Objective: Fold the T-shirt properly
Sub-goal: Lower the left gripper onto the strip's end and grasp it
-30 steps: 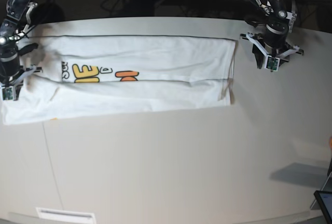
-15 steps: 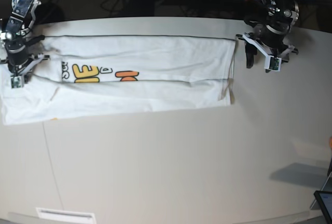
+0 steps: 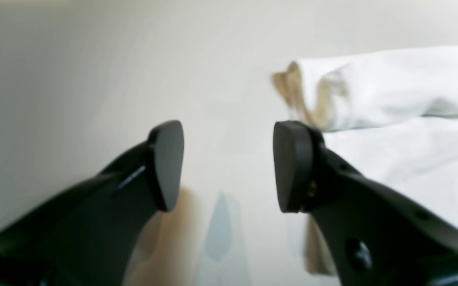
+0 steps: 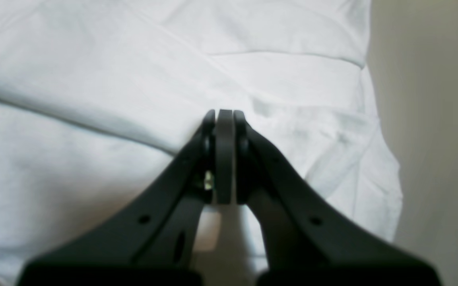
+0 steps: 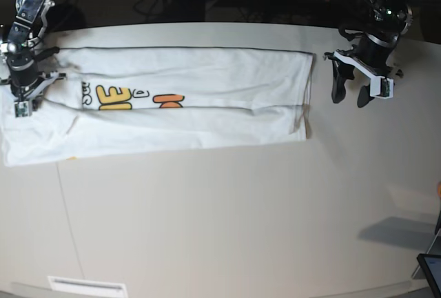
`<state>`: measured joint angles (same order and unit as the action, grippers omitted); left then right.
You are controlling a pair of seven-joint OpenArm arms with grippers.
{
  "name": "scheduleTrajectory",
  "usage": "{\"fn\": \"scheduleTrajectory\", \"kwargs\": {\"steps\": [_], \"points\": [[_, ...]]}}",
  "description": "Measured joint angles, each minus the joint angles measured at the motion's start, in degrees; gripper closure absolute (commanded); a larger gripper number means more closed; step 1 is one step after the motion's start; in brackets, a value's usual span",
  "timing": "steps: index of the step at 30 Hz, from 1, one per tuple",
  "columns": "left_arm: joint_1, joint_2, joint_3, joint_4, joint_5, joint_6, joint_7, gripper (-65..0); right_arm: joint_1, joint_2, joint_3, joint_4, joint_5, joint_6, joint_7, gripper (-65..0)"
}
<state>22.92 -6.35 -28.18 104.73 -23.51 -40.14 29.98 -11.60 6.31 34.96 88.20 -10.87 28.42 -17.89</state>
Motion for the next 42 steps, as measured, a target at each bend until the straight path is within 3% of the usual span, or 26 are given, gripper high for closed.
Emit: {"fn": "scheduleTrajectory", "kwargs": {"steps": [6,10,13,33,36,37,39,41,42], "points": [[-2.60,0.24,0.50,-1.40,-1.01,0.22,-0.57,-36.1,-0.04,0.00,0.00,0.00,-0.02,0.00,-0.02,-1.0],[-1.77,0.61,0.59,-4.02,-0.98,0.22,0.46,-46.2,-1.05,0.13,0.00,0.00,-0.02,0.00,-0.02,-1.0],[-1.99,0.52,0.44,-5.68,-5.29,0.28,0.26,-49.2,-1.09,0.15,0.00,0.00,-0.02,0.00,-0.02,-1.0],[-3.08,0.33,-0.33,-6.23,-5.49,0.46,0.02,-49.4,-1.11,0.04,0.00,0.00,0.00,0.00,0.00,-1.0],[-3.08,0.31,0.50,-6.21,-2.56,6.93,-0.31,-49.5,-1.11,-0.02,0.00,0.00,-0.02,0.00,0.00,-1.0],[-3.19,0.28,1.20,-6.21,0.59,7.28,-0.33,-49.5,-1.11,-0.02,0.00,0.00,-0.02,0.00,0.00,-1.0],[-3.08,0.00,2.80,-6.27,2.29,4.66,0.00,-49.5,-1.11,0.00,0.00,0.00,-0.02,0.00,0.00,-1.0],[-3.26,0.37,3.80,-6.54,-0.66,-0.55,0.22,-49.5,-1.11,-0.02,0.00,0.00,0.00,0.00,0.00,-1.0],[-3.39,0.70,3.89,-6.56,-3.15,-0.46,0.33,-49.5,-1.11,-0.02,0.00,0.00,0.00,0.00,0.00,-1.0]]}}
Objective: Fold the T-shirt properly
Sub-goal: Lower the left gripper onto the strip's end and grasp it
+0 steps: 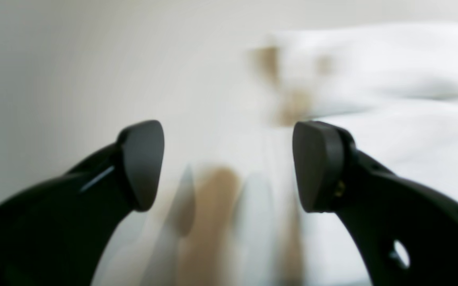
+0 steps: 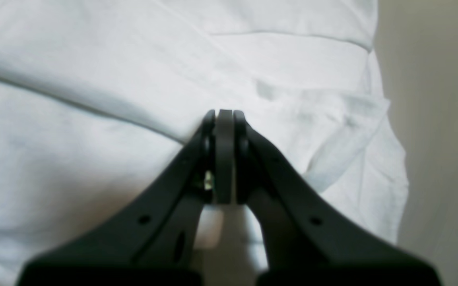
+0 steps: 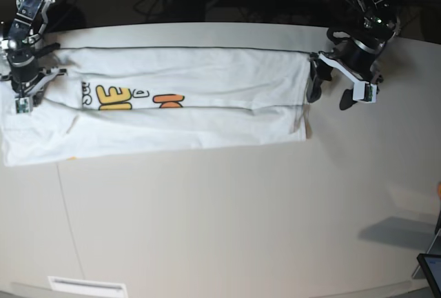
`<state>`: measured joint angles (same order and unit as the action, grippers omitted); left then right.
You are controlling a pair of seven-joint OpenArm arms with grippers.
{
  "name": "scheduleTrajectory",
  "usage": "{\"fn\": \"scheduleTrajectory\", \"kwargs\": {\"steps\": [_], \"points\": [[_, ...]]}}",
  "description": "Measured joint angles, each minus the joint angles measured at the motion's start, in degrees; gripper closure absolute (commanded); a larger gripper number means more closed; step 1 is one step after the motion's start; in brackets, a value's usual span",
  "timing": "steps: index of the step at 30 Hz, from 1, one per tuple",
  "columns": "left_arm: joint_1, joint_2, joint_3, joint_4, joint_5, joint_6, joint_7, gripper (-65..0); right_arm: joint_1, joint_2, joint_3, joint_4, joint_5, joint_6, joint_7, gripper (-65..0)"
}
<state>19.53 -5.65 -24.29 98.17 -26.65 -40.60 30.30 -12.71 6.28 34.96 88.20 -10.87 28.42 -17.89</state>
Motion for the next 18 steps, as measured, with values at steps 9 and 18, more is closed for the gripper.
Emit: {"fn": "scheduleTrajectory", "kwargs": {"steps": [9,18], "points": [[-2.29,-1.49,-4.20,-5.35,-18.73,1.11,10.12,-49.5,0.24,0.48,0.02,-3.28,0.85,-0.48,2.80,-1.0],[-5.27,-1.53,-4.17,-10.49,-24.68,1.14,16.33,-49.4,0.28,0.46,0.00,-3.41,0.83,-0.66,2.80,-1.0]]}}
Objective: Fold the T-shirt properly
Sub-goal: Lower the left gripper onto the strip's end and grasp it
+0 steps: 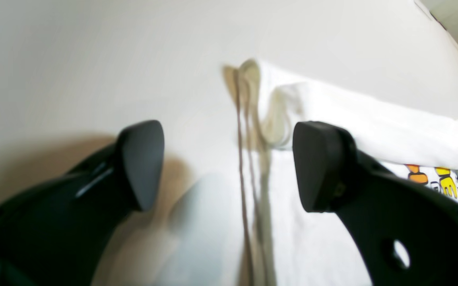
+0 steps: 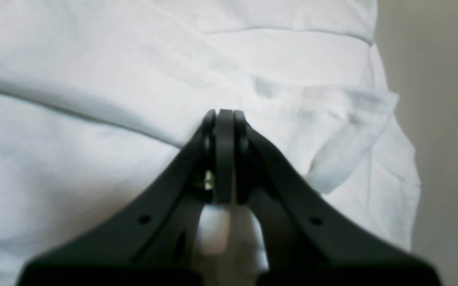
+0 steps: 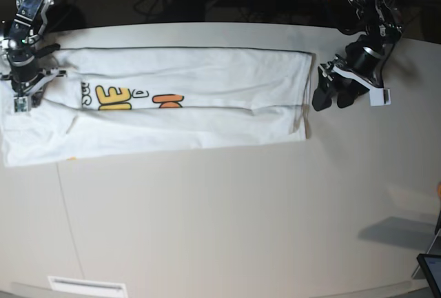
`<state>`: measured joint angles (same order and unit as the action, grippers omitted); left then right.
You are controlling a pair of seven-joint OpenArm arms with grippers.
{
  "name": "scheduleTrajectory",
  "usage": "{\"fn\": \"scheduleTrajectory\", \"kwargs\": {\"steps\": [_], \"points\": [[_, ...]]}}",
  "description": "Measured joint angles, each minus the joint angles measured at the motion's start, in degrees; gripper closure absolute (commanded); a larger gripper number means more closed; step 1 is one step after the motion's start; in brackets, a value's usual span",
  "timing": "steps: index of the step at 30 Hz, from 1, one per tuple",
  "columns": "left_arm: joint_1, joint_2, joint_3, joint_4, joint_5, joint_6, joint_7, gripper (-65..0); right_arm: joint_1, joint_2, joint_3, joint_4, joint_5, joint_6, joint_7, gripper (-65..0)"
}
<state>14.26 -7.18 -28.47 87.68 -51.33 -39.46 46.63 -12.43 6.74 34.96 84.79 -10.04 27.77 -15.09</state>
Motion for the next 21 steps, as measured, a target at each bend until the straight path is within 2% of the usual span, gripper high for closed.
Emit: {"fn": "scheduleTrajectory", "kwargs": {"steps": [5,13,21], "points": [[-2.75,0.13,0.00,-3.82,-1.42,-0.28,2.95,-49.0,0.00,0.00,0.02,0.04,0.00,0.02,0.00,-1.0],[-3.04,0.02,7.69,-4.11,-1.53,-0.70,1.97,-49.0,0.00,0.00,0.00,0.07,0.02,0.02,0.00,-1.0],[-3.15,0.83,8.17,-4.57,-1.86,-0.76,1.60,-48.9,0.00,0.00,0.02,0.07,0.00,0.02,0.00,-1.0]]}}
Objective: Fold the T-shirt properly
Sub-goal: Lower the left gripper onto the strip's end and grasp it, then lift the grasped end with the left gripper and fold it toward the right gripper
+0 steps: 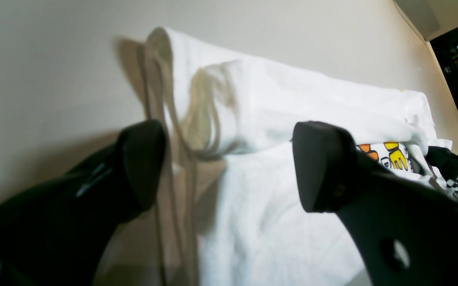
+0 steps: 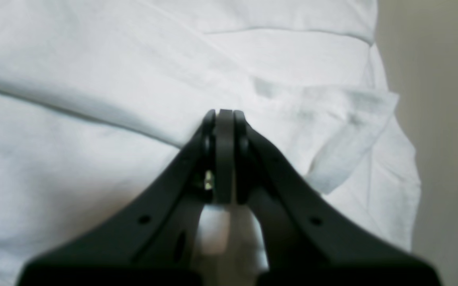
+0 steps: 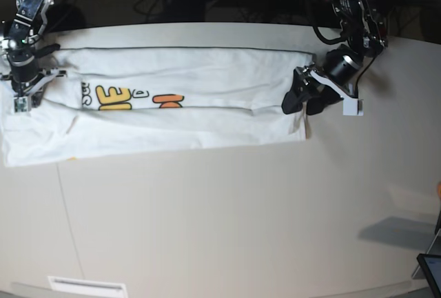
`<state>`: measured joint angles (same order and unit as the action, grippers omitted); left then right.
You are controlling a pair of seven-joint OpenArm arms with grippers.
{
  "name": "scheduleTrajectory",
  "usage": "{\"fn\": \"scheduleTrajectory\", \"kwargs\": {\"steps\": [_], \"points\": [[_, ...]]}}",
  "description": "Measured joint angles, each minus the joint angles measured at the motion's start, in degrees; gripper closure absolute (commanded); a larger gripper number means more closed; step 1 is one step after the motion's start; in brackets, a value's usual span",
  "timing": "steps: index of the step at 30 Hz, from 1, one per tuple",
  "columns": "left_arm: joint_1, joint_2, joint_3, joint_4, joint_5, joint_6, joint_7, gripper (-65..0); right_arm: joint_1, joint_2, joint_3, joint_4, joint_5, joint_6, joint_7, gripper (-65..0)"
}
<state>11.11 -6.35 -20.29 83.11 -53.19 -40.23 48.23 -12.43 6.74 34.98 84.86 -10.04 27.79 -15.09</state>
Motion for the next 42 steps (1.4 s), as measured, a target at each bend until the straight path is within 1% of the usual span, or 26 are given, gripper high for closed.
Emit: {"fn": "scheduleTrajectory", "kwargs": {"steps": [4,5,6,10,12,18,20,21,22,23,28,29,30,33,39,42], "points": [[-0.70,0.00,0.00,-2.19,-0.74,-0.61,-0.26,-48.5,0.00,0.00,0.00,0.02,0.00,0.00,-0.02,-1.0],[-1.20,-0.02,-0.02,-2.78,-0.92,-0.83,-0.33,-46.9,0.02,0.00,0.00,0.04,0.00,0.00,-0.02,-1.0],[-1.68,-0.04,0.00,-3.50,-0.87,-0.79,-0.83,-43.7,0.00,0.00,-0.02,0.04,0.00,0.00,-0.02,-1.0],[-2.08,-0.35,-0.07,-4.92,-0.68,-0.55,-0.90,-27.5,0.00,0.00,0.00,0.04,-0.02,0.00,-0.07,-1.0],[-2.01,-0.35,-0.04,-5.05,-0.24,-0.59,-0.66,-23.2,0.00,0.00,0.00,0.04,-0.02,0.00,-0.04,-1.0],[-2.03,-0.35,0.09,-5.05,0.42,-0.57,-0.46,-22.3,0.00,0.00,0.00,0.04,0.00,0.00,-0.04,-1.0],[-2.03,-0.22,0.09,-4.74,1.99,-0.63,-1.16,-21.7,0.00,0.00,0.00,0.04,0.00,0.00,-0.04,-1.0],[-2.05,-0.02,0.02,-4.72,2.62,-0.61,-1.42,-18.1,0.00,0.00,0.00,0.04,-0.02,0.00,-0.04,-1.0],[-2.08,0.09,0.04,-4.61,4.00,-0.61,-1.73,-11.9,0.00,0.00,0.00,0.04,0.00,0.00,-0.04,-1.0],[-2.08,0.15,0.04,-4.61,5.29,-0.61,-1.68,-7.4,0.00,0.00,-0.02,0.04,0.00,0.00,-0.04,-1.0],[-2.16,0.13,0.11,-4.57,5.75,-0.63,-1.53,-5.2,0.02,0.00,0.00,0.02,0.00,0.00,-0.04,-1.0],[-2.19,0.13,0.11,-4.57,5.77,-0.63,-1.51,-1.7,0.02,0.00,0.00,0.02,0.00,0.00,-0.04,-1.0],[-2.21,0.13,0.11,-4.57,5.86,-0.63,-1.49,0.0,0.00,0.00,0.00,0.02,0.00,0.00,-0.04,-1.0],[-2.34,0.13,0.04,-3.54,5.97,-0.55,-0.57,0.0,0.00,0.00,0.00,-0.02,0.00,0.00,-0.02,-1.0],[-2.23,0.13,-0.17,1.97,9.29,-0.11,2.99,0.0,0.00,-0.17,0.00,0.04,0.00,-0.04,0.00,-1.0],[-2.10,-0.44,-0.09,4.00,9.25,0.28,3.21,0.0,0.02,-0.17,0.00,0.07,0.00,-0.02,0.00,-1.0]]}}
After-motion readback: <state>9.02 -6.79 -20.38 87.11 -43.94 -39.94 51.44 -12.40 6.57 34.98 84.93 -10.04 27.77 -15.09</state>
